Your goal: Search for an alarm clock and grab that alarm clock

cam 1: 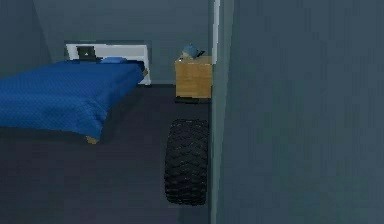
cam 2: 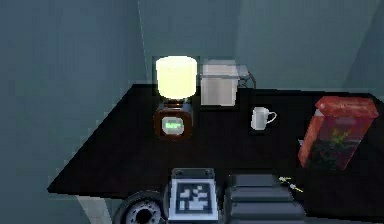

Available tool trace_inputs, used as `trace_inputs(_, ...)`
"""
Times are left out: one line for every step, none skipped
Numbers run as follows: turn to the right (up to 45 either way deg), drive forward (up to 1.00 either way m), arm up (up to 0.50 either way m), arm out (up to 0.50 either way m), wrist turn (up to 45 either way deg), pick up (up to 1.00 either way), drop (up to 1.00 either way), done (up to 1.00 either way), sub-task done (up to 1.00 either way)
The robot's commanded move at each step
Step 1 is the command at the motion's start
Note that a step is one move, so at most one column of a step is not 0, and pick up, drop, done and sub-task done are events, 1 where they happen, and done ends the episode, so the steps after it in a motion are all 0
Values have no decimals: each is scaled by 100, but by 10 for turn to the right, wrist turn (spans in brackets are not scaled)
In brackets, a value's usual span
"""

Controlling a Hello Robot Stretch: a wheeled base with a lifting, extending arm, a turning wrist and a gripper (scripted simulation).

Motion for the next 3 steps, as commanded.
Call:
trace_inputs(0,0,0,48,0,0,0,0,0)
trace_inputs(0,0,0,0,450,0,0,0,0)
trace_inputs(0,0,0,0,450,0,0,0,0)
